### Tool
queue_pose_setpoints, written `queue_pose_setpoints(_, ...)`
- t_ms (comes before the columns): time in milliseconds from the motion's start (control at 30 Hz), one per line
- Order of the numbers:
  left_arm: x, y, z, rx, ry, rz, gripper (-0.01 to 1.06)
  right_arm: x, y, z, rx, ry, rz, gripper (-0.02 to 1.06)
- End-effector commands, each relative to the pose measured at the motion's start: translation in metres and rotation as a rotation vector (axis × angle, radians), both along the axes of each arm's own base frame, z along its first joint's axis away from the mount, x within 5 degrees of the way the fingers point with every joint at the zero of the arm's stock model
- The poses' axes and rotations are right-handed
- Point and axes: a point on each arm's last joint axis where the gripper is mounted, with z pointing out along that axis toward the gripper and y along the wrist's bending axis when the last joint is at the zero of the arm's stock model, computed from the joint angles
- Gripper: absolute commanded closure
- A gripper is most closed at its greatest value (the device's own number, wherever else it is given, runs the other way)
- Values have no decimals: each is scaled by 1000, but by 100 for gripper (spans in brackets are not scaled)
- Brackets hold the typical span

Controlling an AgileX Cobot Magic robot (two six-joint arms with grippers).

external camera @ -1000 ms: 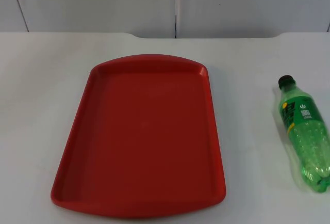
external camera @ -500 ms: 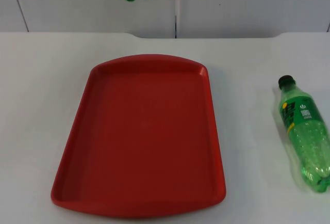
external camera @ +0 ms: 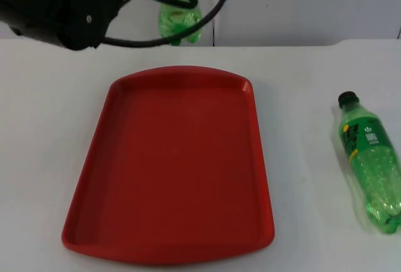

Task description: Place the bottle upright on the tray.

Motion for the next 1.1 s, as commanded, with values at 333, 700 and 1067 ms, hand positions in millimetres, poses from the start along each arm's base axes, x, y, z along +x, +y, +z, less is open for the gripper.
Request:
queue_pose_setpoints(333, 19, 34, -55, 0, -9, 82, 105, -1, 0, 0, 4, -5, -6, -1)
queue_pose_setpoints(700, 11, 41, -108, 35, -4, 96, 105, -1, 0, 0, 4, -5, -6, -1)
queue_pose_setpoints(1067, 9, 45, -141, 47, 73, 138, 105, -1, 0, 0, 4, -5, -6, -1)
